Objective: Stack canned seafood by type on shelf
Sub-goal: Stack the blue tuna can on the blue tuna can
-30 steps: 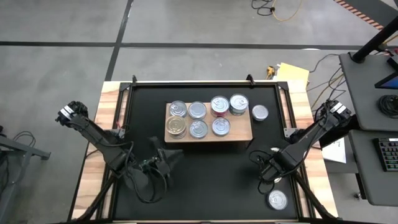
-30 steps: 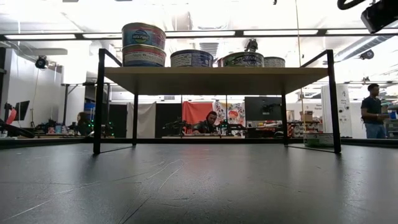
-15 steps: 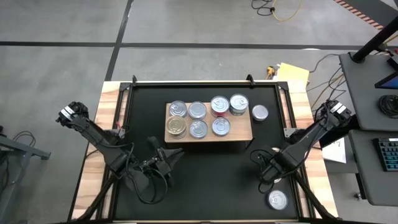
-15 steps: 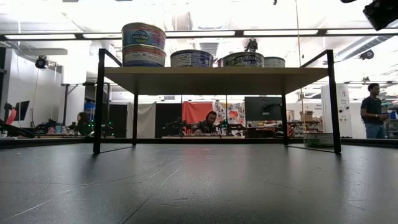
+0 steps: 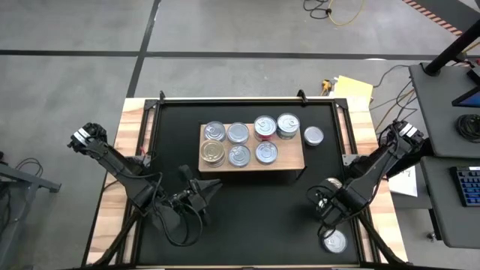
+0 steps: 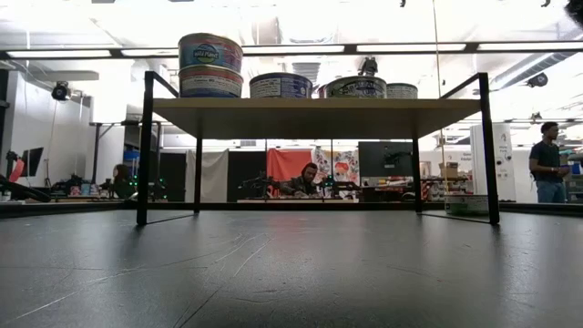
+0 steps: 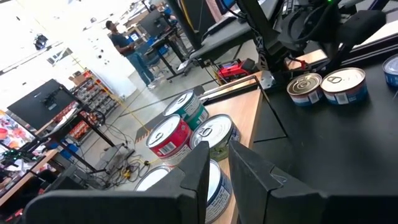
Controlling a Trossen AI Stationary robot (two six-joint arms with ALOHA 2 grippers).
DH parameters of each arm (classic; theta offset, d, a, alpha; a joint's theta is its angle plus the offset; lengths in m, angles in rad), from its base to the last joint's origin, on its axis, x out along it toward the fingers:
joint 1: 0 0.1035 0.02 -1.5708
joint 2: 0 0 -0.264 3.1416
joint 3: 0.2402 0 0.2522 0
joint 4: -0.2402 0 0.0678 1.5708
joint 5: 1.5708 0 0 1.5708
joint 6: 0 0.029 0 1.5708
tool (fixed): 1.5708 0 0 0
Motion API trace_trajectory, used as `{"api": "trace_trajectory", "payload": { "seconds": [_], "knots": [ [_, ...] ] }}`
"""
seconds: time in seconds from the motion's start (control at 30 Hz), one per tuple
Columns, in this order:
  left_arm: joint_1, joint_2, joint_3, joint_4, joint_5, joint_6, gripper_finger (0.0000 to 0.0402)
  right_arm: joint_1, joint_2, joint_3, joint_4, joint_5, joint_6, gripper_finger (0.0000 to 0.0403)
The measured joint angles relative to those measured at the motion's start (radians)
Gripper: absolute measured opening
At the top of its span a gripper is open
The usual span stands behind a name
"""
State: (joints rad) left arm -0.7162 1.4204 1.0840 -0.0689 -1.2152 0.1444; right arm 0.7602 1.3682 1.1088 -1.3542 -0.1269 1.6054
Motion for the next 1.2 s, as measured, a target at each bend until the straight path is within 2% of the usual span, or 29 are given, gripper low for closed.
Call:
{"api": "trace_trajectory", "payload": {
  "seconds": [0.17, 0.37, 0.6, 0.77, 0.9, 1.07, 1.2],
  "knots": [
    [0.000, 0.000, 0.000, 0.000, 0.000, 0.000, 0.0045, 0.054, 0.000, -0.001, 0.095, -0.057, 0.010, 0.0013],
    [0.000, 0.000, 0.000, 0.000, 0.001, 0.000, 0.0045, 0.107, 0.010, -0.001, 0.213, -0.047, 0.052, 0.0013],
    [0.000, 0.000, 0.000, 0.000, 0.002, -0.025, 0.0045, 0.112, 0.054, -0.005, 0.209, 0.105, 0.061, 0.0013],
    [0.000, 0.000, 0.000, 0.000, 0.002, -0.040, 0.0046, 0.112, 0.078, -0.012, 0.208, 0.112, 0.065, 0.0013],
    [0.000, 0.000, 0.000, -0.002, 0.005, -0.063, 0.0046, 0.112, 0.100, -0.029, 0.179, 0.087, 0.130, 0.0013],
    [0.000, 0.000, -0.003, -0.002, 0.048, -0.120, 0.0046, 0.112, 0.123, -0.034, 0.186, 0.077, 0.108, 0.0013],
    [0.000, 0.000, -0.005, -0.002, 0.056, -0.146, 0.0046, 0.112, 0.133, -0.034, 0.185, 0.109, 0.105, 0.0013]
  ]
}}
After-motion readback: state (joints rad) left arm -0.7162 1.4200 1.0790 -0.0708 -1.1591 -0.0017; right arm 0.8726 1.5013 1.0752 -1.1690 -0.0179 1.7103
